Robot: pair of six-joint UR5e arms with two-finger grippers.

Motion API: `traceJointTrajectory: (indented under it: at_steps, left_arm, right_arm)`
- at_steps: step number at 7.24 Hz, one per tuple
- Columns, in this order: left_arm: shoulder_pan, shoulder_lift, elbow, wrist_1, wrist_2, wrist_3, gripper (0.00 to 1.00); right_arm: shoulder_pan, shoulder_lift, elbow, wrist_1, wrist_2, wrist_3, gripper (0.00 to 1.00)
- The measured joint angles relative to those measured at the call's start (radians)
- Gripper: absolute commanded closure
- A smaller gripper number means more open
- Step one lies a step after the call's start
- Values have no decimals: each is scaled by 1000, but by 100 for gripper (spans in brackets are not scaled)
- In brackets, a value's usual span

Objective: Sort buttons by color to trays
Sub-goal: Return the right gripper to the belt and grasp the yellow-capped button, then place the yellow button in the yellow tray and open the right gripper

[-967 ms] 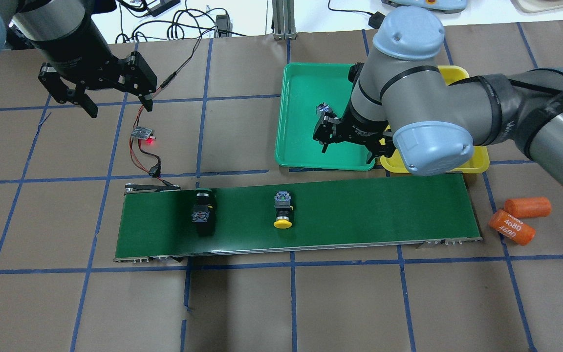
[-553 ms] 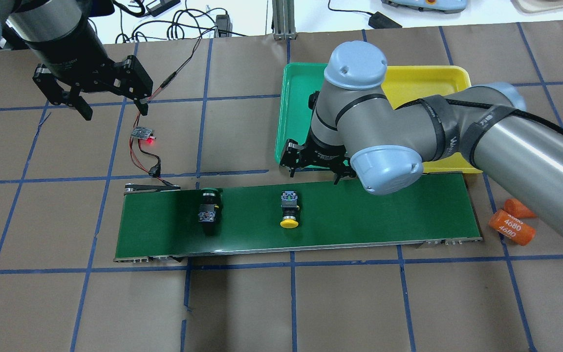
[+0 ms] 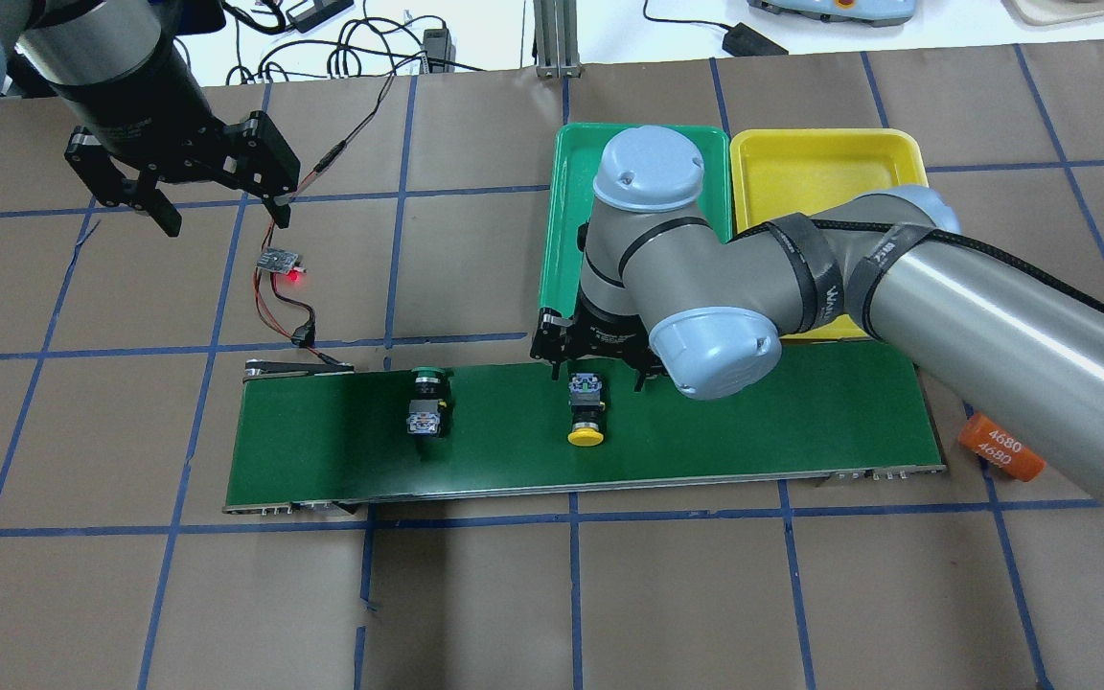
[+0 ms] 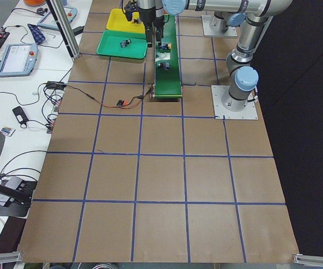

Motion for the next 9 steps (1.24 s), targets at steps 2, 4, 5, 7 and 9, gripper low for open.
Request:
traceJointTrajectory:
  at_steps: [2, 4, 5, 7, 9]
  left_arm:
    - [0, -2, 0, 3, 1, 0, 0]
    - [2, -4, 1, 4, 1, 0, 0]
    - [3, -5, 4, 4, -1, 0, 0]
    - [3, -8, 10, 4, -3, 0, 0]
    - [3, -9, 13, 4, -4, -1, 0]
  right_arm:
    - [0, 17, 0, 0, -9, 1, 91]
    - [-10, 21, -7, 10, -23, 1, 100]
    - [-14, 19, -13, 15, -51, -2, 100]
    - [-21, 8, -20, 16, -89, -6, 100]
    - [-49, -7, -42, 6, -122, -7, 100]
